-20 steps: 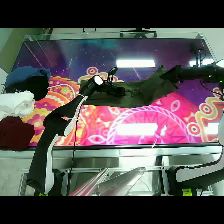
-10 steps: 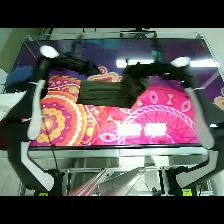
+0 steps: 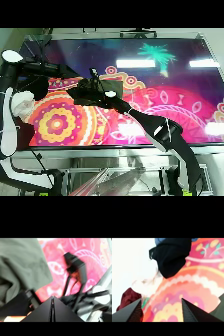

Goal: Fold the shirts.

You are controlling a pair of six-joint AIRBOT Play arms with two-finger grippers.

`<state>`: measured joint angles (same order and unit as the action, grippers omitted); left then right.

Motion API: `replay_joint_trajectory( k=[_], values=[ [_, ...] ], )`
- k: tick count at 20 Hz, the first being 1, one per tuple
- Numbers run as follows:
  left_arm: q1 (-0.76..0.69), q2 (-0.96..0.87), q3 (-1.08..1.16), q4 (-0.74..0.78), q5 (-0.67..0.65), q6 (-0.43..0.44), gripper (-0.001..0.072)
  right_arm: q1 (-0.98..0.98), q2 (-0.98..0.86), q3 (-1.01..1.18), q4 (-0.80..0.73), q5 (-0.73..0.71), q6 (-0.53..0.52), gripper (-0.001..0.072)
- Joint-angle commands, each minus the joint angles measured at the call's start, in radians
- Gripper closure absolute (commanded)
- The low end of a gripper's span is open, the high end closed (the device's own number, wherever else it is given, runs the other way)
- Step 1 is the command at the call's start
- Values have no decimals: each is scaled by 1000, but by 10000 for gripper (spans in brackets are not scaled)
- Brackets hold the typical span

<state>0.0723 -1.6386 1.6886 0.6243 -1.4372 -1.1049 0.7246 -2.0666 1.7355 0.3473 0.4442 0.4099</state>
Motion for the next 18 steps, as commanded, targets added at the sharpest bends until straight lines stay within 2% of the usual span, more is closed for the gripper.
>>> replay_joint_trajectory(
  k=[1, 3, 5, 6, 7, 9, 10, 11, 15, 18],
  values=[
    [66, 15, -46, -43, -11, 30, 691, -73, 64, 12, -157, 93, 95, 249],
    [107, 15, -47, -107, -35, 39, 692, -178, 144, 12, -507, 197, 422, 248],
    [144, 15, -46, -179, -64, 45, 693, -299, 227, 12, -932, 377, 794, 243],
    [156, 15, -46, -200, -79, 50, 694, -360, 261, 11, -1106, 481, 938, 242],
    [165, 15, -46, -206, -90, 50, 693, -409, 285, 11, -1218, 569, 1015, 242],
    [165, 15, -46, -206, -107, 50, 693, -488, 297, 10, -1336, 688, 1098, 219],
    [159, 15, -46, -206, -113, 50, 693, -513, 291, -5, -1344, 705, 1118, 101],
    [150, 15, -46, -206, -117, 50, 693, -529, 283, -30, -1343, 701, 1125, 64],
    [113, 15, -46, -205, -118, 50, 693, -537, 183, -78, -1324, 654, 1136, 64],
    [94, 15, -46, -205, -126, 50, 693, -534, 93, -78, -1193, 644, 1104, 64]
  ],
)
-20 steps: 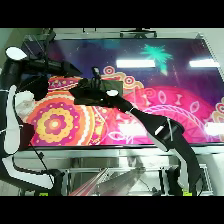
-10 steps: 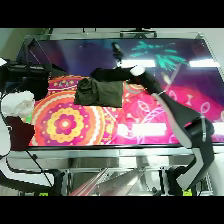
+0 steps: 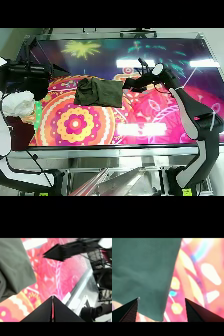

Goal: Fold the shirts.

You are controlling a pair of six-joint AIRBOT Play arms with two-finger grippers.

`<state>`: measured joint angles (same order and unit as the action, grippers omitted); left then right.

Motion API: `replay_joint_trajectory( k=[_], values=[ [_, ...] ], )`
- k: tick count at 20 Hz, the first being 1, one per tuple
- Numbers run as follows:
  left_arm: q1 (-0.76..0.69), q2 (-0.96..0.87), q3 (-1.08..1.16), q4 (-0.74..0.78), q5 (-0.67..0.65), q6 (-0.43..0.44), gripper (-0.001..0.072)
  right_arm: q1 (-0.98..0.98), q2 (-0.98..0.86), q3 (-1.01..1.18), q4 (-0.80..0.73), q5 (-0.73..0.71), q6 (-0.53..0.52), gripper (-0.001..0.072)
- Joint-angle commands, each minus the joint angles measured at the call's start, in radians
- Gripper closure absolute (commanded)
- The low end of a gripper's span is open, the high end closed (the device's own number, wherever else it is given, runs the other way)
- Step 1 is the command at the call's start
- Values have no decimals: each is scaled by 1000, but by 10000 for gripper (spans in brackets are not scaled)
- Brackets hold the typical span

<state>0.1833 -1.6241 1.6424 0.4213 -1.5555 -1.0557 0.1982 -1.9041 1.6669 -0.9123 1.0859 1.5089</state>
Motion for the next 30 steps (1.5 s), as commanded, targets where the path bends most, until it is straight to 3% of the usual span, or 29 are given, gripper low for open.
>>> replay_joint_trajectory(
  k=[1, 8, 9, 10, 11, 12, 16, 18, 21, 26, 30],
  values=[
    [-23, 0, 0, -2, -8, 2, 693, -3, -92, -9, 126, -7, -21, 64],
    [-23, 0, 0, -2, -14, 10, 693, 64, -180, -9, 268, -129, -97, 72],
    [-23, 0, 0, -2, -16, 10, 693, 68, -187, -9, 323, -135, -135, 226],
    [-23, 0, 0, -2, -16, 10, 693, 69, -192, -9, 397, -136, -196, 491],
    [-23, 0, 0, -2, -17, 10, 693, 69, -193, -9, 466, -136, -251, 612],
    [-23, 0, 0, -2, -18, 9, 693, 67, -189, -5, 529, -131, -290, 689],
    [-23, 0, 0, -2, -24, 9, 693, 19, -50, -3, 506, -119, -312, 692],
    [-23, 0, 0, -2, -31, 9, 693, -63, 82, -3, 406, -106, -242, 692],
    [-23, 0, 0, -2, -43, 9, 693, -270, 286, -3, 286, -82, -80, 692],
    [-24, 0, 0, -3, -37, 8, 693, -653, 492, -3, 286, 76, -39, 691],
    [-30, 0, 0, -3, -30, -4, 693, -822, 528, -3, 287, 109, -43, 691]
  ],
)
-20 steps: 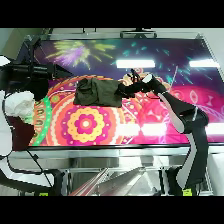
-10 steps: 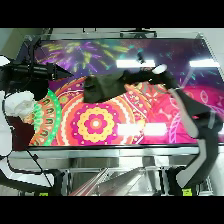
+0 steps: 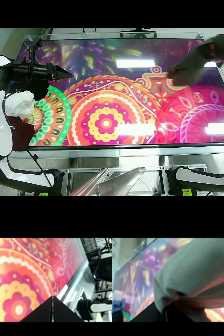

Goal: Fold the shirts.

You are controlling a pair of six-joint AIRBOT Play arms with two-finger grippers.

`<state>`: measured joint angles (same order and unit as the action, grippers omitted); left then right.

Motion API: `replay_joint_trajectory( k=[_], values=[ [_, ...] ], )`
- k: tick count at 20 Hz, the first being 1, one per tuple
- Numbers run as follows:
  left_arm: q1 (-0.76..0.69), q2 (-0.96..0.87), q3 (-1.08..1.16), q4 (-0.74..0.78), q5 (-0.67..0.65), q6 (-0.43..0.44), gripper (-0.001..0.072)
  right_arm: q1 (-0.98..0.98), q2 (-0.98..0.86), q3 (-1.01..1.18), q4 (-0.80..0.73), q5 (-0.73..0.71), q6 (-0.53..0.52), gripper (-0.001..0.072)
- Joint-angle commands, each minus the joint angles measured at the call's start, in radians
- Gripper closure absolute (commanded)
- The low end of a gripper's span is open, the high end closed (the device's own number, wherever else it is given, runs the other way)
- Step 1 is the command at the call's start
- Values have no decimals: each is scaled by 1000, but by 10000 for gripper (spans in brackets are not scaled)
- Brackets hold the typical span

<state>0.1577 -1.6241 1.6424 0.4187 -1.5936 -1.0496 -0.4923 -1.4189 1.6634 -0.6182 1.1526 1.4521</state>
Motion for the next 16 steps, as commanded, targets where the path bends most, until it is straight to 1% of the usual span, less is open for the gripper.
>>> replay_joint_trajectory(
  k=[1, 3, 5, 6, 8, 9, 12, 14, 15, 16],
  values=[
    [-11, 0, 0, 0, 8, -11, 693, -160, 35, 1, -7, 21, -10, 691],
    [-26, 0, 0, 0, 10, -11, 693, -198, 12, 1, -7, -91, -74, 690],
    [-50, 0, 0, 0, 34, -10, 693, -231, -30, 2, 2, -210, -115, 690],
    [-61, 0, 0, 0, 53, -10, 693, -247, -59, 9, 32, -232, -126, 691],
    [-86, 0, 0, 0, 107, -10, 692, -275, -136, 77, 139, -182, -207, 690],
    [-97, 0, 0, 0, 128, -10, 693, -285, -166, 122, 183, -148, -223, 691],
    [-121, 0, 0, 0, 159, -10, 692, -312, -168, 150, 184, -87, -203, 691],
    [-126, 0, 0, 0, 159, -10, 692, -378, -142, 75, 159, 21, -112, 692],
    [-129, 0, 0, 0, 154, -10, 692, -425, -108, -14, 157, 58, -109, 692],
    [-129, 0, 0, 4, 153, -10, 692, -475, -62, -121, 138, 60, -109, 692]
  ],
)
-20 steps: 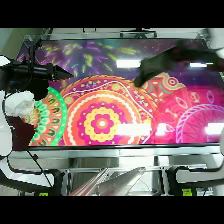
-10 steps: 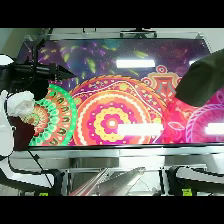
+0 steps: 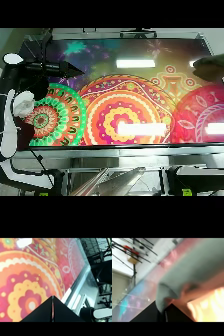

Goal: Fold the shirts.

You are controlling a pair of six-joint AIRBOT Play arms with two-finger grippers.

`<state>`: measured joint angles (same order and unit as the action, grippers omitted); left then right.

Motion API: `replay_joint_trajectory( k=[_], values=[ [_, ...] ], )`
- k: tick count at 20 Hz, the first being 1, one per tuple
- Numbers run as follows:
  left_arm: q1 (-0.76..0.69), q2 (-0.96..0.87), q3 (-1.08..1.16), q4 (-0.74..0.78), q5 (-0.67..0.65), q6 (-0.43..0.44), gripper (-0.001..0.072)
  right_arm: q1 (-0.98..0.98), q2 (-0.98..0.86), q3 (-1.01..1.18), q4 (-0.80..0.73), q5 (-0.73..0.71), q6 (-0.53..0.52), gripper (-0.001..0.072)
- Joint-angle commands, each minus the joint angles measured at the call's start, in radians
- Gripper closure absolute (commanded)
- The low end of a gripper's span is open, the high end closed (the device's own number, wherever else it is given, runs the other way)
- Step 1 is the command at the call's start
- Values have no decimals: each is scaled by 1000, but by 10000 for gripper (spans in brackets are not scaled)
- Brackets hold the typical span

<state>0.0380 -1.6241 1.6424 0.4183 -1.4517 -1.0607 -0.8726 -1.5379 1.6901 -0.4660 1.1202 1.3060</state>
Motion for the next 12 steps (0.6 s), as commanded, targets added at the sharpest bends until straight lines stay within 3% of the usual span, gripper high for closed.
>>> replay_joint_trajectory(
  k=[1, 5, 10, 12],
  values=[
    [-10, 0, 0, 8, 9, 2, 692, -156, 116, -277, -67, 84, 37, 690],
    [-10, 0, 0, 8, -20, 3, 692, -424, 268, -708, -317, 64, 60, 690],
    [-10, 0, 0, 8, -42, 2, 692, -624, 258, -892, -328, -45, -119, 688],
    [-10, 0, 0, 8, -42, 2, 692, -630, 238, -897, -328, -55, -126, 665]
  ],
)
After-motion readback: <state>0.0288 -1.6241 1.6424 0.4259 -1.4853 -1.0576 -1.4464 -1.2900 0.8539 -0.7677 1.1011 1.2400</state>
